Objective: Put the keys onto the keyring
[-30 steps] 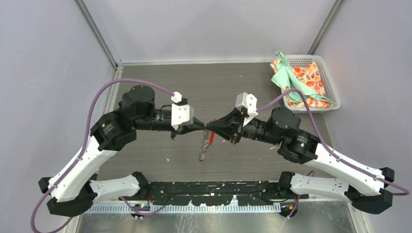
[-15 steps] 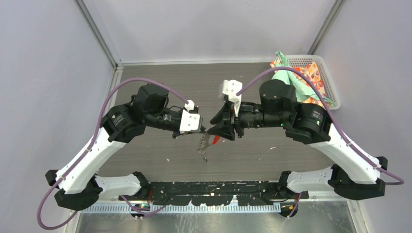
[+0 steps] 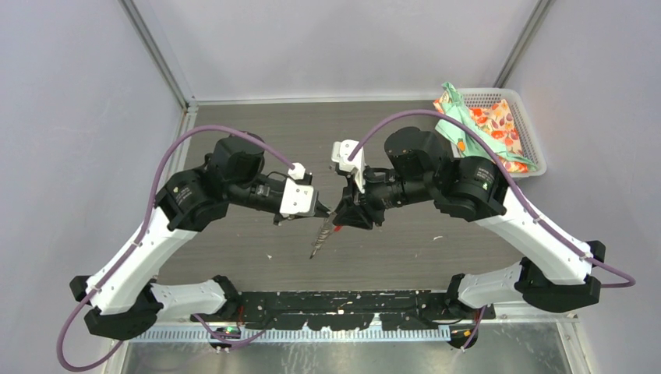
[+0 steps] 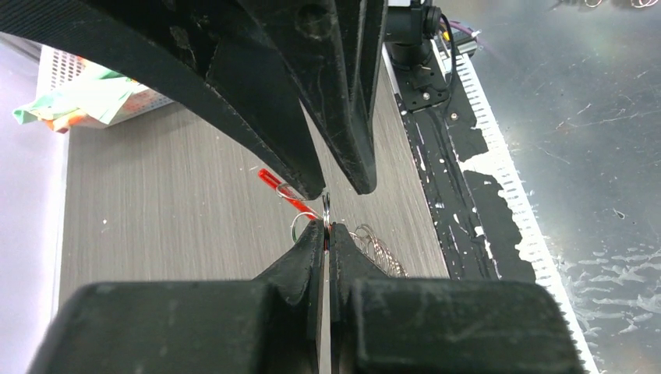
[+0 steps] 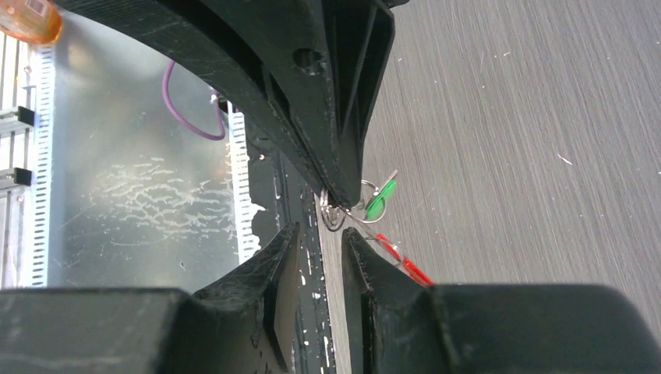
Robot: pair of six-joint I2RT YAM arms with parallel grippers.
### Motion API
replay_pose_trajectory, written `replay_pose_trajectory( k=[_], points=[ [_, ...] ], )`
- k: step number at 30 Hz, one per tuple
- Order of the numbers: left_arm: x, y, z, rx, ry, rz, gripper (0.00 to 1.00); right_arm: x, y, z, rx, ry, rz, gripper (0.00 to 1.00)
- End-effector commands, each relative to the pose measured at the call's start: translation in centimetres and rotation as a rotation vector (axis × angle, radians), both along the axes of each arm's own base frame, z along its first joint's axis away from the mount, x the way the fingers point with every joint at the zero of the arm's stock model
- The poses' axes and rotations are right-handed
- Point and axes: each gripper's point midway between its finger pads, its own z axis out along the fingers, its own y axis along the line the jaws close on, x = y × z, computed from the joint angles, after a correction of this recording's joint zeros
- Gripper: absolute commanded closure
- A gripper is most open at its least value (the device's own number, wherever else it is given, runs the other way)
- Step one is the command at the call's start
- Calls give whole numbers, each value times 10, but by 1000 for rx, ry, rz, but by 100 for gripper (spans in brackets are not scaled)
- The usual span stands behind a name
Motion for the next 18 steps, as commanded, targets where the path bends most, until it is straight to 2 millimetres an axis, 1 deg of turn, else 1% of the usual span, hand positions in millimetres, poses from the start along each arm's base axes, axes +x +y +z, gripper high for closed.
replay_pose_trajectory(
  k=[1,5,12,15,18],
  points=[
    [-13,4,21,-72,-30,-49,100,7,5,22,77,-51,-15,69],
    [-14,3,23,-81,-23,-54,100,12,10,27,109,-67,-31,69],
    [-14,2,20,-80,-18,-53,100,12,16,26,115,-63,-20,70],
    [-14,1,22,-87,-17,-49,100,11,18,21,101,-51,-4,79],
    [-12,1,21,-87,-16,-45,100,10,18,14,75,-42,7,96]
  ],
)
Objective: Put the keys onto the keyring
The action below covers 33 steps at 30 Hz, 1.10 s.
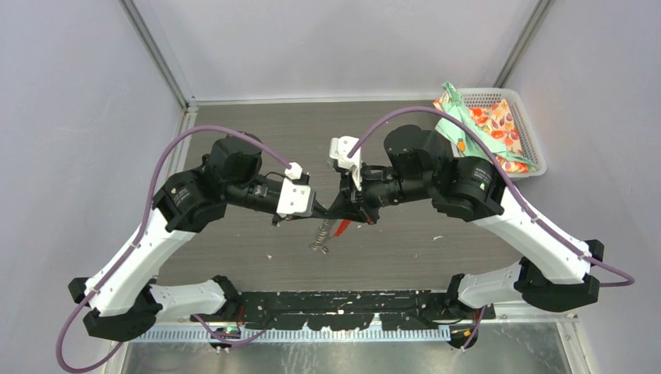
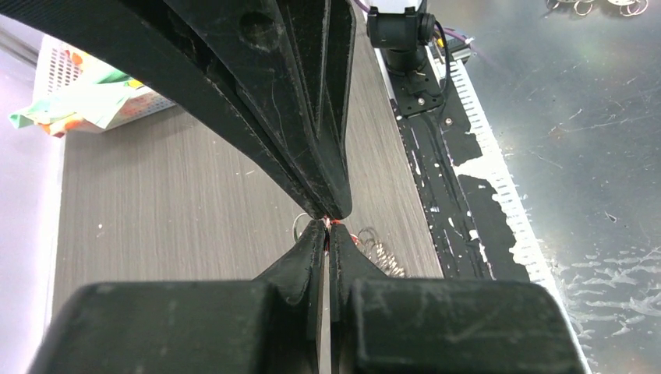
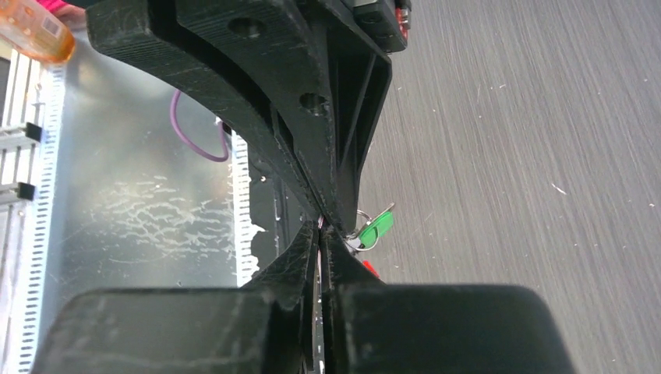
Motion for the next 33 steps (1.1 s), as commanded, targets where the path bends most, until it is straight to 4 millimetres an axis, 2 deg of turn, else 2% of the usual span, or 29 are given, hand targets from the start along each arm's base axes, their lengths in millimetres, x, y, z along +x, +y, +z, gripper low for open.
replay_pose_trajectory(
  k=[1,5,7,8,12,15,17,18,21,26,33],
  points=[
    [-5,-1,17,-67,-24,-23,100,5,6,-1,1,-11,7,99],
    [-1,-2,19,-74,-29,1,100,7,-1,-15,-73,-6,-8,99],
    [1,-3,20,-80,-19,17,100,14,-4,-15,-77,-25,-51,99],
    [3,-4,21,-85,-12,30,99,17,-5,-10,-47,-43,-75,99],
    [5,-4,23,-99,13,61,86,21,-4,19,164,-115,-118,99],
    [2,-2,24,-98,35,69,73,16,-6,42,350,-158,-112,99],
    [-2,-1,26,-108,43,59,70,9,-8,54,474,-181,-86,99],
    [-3,0,28,-117,45,60,67,5,-9,68,565,-209,-72,99],
    [-5,1,32,-129,46,54,65,-3,-13,76,703,-210,-53,99],
    [-9,0,38,-132,57,34,70,0,-15,75,784,-209,-76,99],
    [-2,0,40,-139,54,81,94,4,-18,74,786,-224,-103,99]
  ],
)
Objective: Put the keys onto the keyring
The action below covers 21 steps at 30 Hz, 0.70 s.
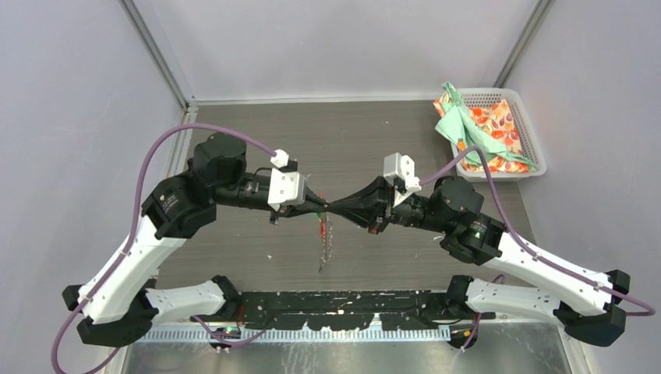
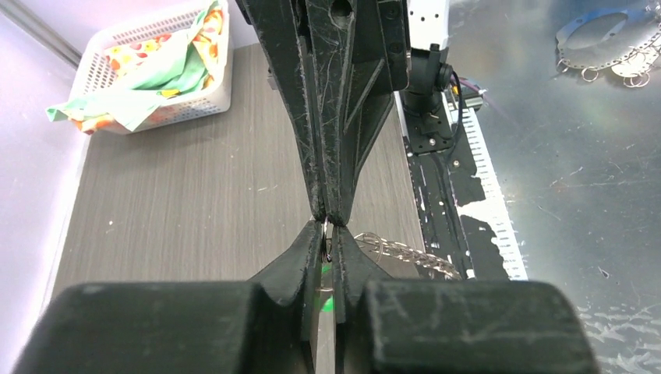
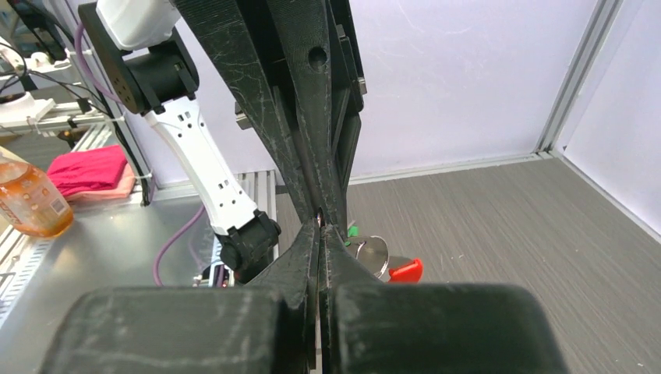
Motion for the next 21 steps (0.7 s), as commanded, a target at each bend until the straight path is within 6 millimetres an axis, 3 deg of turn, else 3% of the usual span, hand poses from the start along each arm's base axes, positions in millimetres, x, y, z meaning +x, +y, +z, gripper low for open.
replay_pose_trajectory(
  k=[1,5,13,18,21],
  points=[
    [-1,0,16,-46,-12,13,98,-1,-17,53,183,-82,-39,99],
    [8,5,3,-11,-46,60,100,-4,-20,54,129,-65,-36,97],
    [3,6,-5,48,-72,-8,100,-11,-32,14,-387,74,3,61],
    [1,3,-3,57,-72,-32,100,-20,-32,0,-534,116,71,59],
    [1,2,0,49,-75,-36,100,-24,-27,-10,-588,143,118,65]
  ],
)
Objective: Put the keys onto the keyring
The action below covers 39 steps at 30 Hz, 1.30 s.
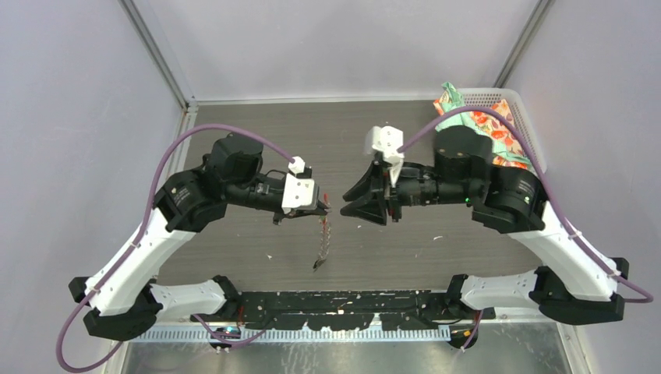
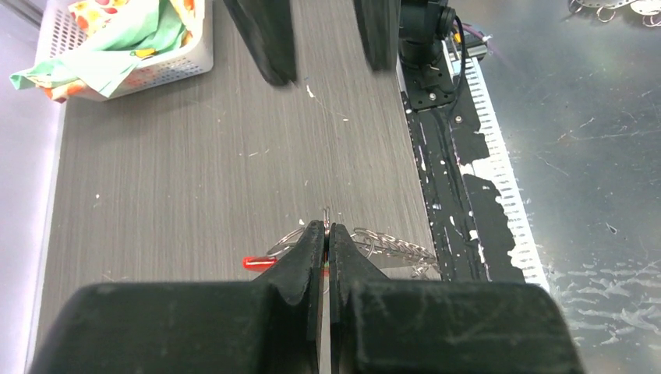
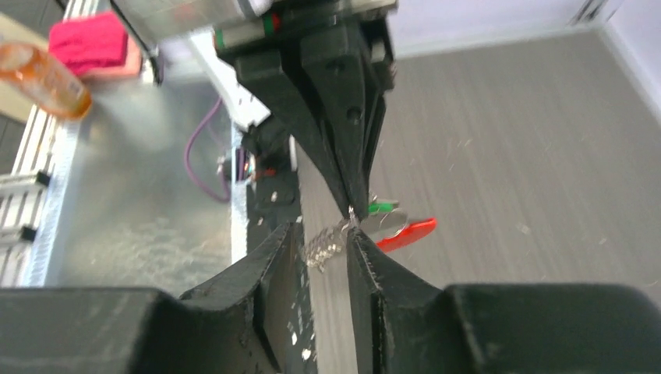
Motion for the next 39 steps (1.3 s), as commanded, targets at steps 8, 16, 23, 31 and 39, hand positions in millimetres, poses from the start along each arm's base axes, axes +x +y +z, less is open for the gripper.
replay_pose_trajectory(
  k=[8,16,23,31,39],
  points=[
    [-12,-2,36,-106,-28,-54,99,1,13,-40,-151,68,47,69],
    [-14,-3,36,-109,-17,-61,100,11,22,-41,-142,54,26,71],
    [-18,-2,39,-122,-12,-78,100,16,27,-43,-135,37,19,86],
    [-23,-6,54,-174,16,-88,100,21,34,-42,-91,12,10,99],
    [-19,-8,69,-219,-7,-69,100,27,25,-11,158,-28,-90,99]
  ],
)
